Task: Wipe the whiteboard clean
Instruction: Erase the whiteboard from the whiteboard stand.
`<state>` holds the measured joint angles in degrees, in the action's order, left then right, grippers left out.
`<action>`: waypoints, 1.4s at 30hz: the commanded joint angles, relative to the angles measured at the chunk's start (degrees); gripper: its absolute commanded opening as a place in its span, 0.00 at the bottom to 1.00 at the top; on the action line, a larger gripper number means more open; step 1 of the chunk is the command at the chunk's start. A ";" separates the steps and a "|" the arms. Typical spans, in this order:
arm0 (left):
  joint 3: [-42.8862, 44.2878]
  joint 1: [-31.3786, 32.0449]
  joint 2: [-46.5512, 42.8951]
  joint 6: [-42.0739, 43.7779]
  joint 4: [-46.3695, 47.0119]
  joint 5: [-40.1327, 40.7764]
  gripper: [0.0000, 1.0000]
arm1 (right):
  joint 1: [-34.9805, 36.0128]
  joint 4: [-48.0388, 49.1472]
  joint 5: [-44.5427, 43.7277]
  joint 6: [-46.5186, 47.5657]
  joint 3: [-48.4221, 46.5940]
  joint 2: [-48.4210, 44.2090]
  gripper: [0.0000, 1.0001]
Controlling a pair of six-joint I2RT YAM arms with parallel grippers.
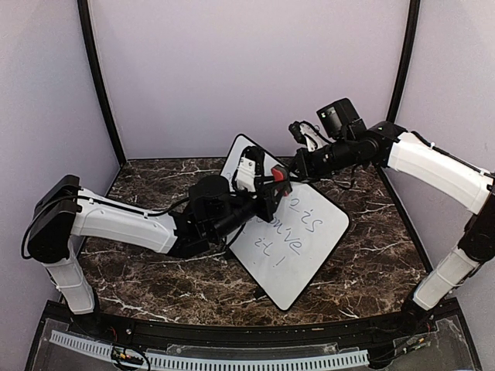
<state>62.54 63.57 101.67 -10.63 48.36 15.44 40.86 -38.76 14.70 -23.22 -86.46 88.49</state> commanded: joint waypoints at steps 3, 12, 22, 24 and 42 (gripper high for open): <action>-3.75 3.97 0.96 -0.74 -2.14 0.11 0.04 | 1.54 0.19 2.11 1.25 -0.82 1.72 0.00; -6.43 4.62 1.15 -1.37 -1.64 4.52 0.04 | 1.59 0.76 2.66 0.78 -0.02 1.75 0.00; -0.16 -0.68 0.60 -0.73 -3.71 2.17 0.04 | 1.59 0.26 2.85 0.80 -0.90 2.04 0.00; 1.19 -1.13 0.69 -0.10 -4.05 1.92 0.04 | 1.59 0.27 2.73 0.79 -0.99 2.12 0.00; -2.58 3.38 1.79 -4.96 -4.78 -0.51 0.04 | 1.59 0.70 3.05 0.98 -1.28 3.31 0.00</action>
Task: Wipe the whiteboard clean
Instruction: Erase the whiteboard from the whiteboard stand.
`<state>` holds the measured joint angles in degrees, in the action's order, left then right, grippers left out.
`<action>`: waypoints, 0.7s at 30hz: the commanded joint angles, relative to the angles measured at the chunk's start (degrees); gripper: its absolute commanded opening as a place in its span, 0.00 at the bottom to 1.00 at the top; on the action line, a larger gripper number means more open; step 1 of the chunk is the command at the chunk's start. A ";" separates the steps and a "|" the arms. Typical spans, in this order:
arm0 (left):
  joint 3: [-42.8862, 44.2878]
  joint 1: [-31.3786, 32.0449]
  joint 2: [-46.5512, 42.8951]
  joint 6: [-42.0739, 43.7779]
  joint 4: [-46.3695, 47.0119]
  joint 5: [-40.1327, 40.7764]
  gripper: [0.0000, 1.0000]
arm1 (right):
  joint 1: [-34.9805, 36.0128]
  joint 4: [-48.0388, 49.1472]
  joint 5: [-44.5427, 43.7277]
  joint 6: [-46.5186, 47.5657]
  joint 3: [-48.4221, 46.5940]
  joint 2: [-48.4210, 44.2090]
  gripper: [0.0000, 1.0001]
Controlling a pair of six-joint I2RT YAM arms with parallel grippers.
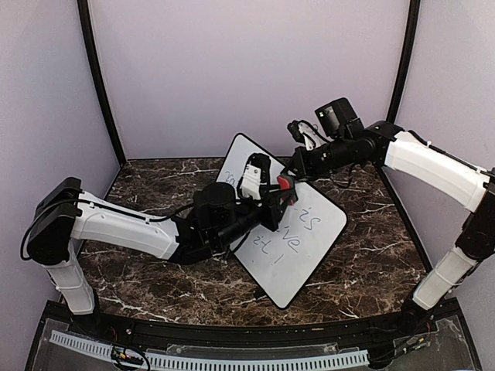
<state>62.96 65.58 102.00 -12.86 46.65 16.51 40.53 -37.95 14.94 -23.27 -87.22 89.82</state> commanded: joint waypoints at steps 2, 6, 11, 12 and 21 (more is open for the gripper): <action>-4.27 1.39 1.57 -4.17 -3.02 -1.57 0.04 | 1.92 -0.10 2.90 1.02 -0.43 1.86 0.00; -5.45 1.35 1.71 -4.81 -2.54 -0.60 0.04 | 1.85 0.19 2.94 0.99 0.07 1.75 0.00; -3.29 -0.52 1.14 -3.62 -2.92 0.28 0.04 | 1.91 0.38 3.08 0.69 0.30 1.55 0.00; -2.38 -1.53 1.03 -3.60 -3.13 0.12 0.04 | 1.87 0.34 3.01 0.68 0.23 1.46 0.00; 2.67 -4.41 1.62 -1.83 -4.58 -1.44 0.04 | 1.92 -0.24 2.39 0.68 0.21 1.15 0.00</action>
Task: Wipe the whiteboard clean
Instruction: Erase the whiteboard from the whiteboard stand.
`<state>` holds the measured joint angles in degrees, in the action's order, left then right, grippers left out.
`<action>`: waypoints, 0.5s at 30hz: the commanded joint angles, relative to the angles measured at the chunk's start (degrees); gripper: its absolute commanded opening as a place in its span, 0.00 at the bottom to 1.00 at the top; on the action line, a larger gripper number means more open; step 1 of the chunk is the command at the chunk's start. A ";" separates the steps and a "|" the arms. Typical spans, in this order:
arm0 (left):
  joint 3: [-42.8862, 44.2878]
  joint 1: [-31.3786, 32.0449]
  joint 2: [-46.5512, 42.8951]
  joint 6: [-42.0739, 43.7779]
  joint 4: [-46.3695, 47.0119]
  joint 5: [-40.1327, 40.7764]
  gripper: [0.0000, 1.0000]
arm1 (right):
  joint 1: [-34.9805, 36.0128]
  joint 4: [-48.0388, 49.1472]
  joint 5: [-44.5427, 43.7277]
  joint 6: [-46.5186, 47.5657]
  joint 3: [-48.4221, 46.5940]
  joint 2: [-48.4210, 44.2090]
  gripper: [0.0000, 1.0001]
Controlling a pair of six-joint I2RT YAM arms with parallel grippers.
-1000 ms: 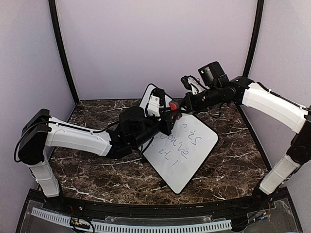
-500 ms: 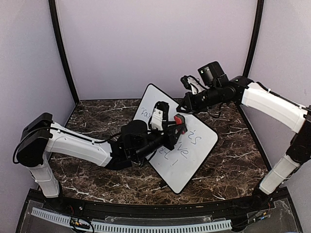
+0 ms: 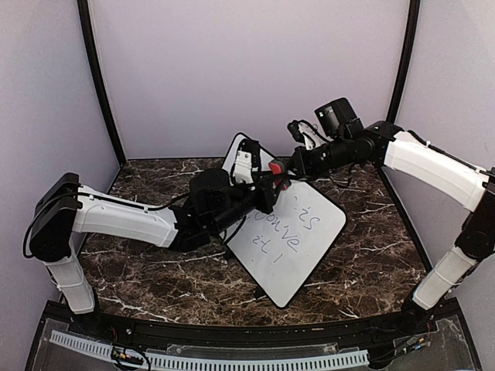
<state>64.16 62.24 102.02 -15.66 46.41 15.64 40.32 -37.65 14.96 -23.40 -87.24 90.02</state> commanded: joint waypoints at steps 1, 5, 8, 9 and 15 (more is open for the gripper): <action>1.48 -1.02 1.74 0.63 -4.38 -1.28 0.04 | 2.14 -0.50 2.48 0.73 0.30 0.99 0.00; 0.81 0.61 2.52 -0.18 -4.39 -2.14 0.04 | 2.13 -0.44 2.44 0.72 0.14 1.25 0.00; 0.53 3.95 3.29 2.09 -4.32 -0.76 0.04 | 2.11 -0.33 2.55 0.72 0.06 1.47 0.00; 0.44 4.56 3.74 2.75 -4.16 -0.01 0.04 | 2.13 -0.26 2.61 0.72 0.05 1.48 0.00; -2.56 6.05 4.25 0.48 -4.09 0.30 0.04 | 2.09 -0.07 2.79 0.64 0.38 1.15 0.00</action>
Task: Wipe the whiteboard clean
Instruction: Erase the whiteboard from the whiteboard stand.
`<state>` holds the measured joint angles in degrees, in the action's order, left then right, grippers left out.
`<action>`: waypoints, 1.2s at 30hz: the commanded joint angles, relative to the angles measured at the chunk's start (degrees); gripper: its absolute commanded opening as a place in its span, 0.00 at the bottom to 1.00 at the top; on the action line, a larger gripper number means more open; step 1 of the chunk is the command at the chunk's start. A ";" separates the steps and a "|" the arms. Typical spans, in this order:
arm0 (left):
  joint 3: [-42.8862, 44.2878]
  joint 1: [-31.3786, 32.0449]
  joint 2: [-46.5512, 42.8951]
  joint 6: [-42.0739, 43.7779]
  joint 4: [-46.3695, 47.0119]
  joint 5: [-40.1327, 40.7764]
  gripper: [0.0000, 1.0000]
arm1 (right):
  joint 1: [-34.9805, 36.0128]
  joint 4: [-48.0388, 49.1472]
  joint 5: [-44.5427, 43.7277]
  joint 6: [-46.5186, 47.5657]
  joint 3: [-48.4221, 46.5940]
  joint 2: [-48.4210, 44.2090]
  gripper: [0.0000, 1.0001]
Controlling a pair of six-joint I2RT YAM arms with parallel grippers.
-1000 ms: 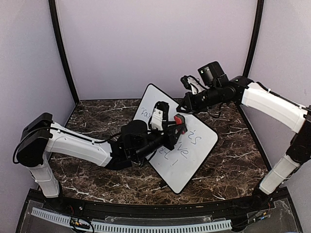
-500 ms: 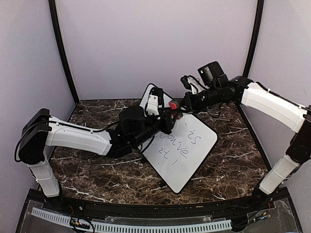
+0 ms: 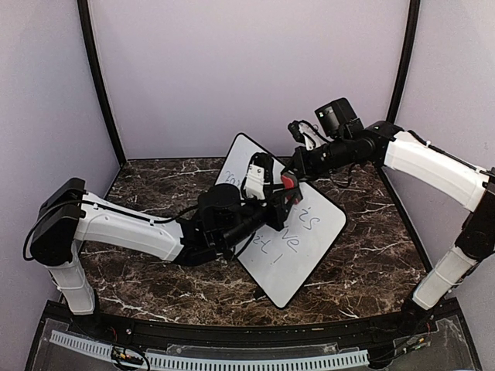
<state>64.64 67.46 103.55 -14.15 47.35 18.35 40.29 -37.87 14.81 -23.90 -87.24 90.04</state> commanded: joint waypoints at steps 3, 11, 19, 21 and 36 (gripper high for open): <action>-5.38 0.83 2.71 -2.34 -4.42 -1.69 0.03 | 2.16 0.24 2.81 1.22 0.73 0.68 0.00; -9.83 0.82 2.50 -2.87 -3.21 -0.59 0.02 | 2.11 0.34 2.80 1.22 1.38 0.01 0.00; -5.48 0.84 0.95 1.89 -2.75 0.32 0.02 | 2.16 0.34 2.69 1.05 1.46 0.03 0.00; -3.48 0.83 0.57 3.27 -2.81 0.23 0.03 | 2.16 0.33 2.70 1.05 1.38 -0.03 0.00; -8.18 2.19 0.65 5.12 -0.63 -4.08 0.02 | 2.14 0.60 2.64 1.31 1.69 0.36 0.00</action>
<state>61.47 68.82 103.37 -9.72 49.69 17.08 40.10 -37.08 15.18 -23.53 -86.76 89.93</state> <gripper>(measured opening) 0.253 0.036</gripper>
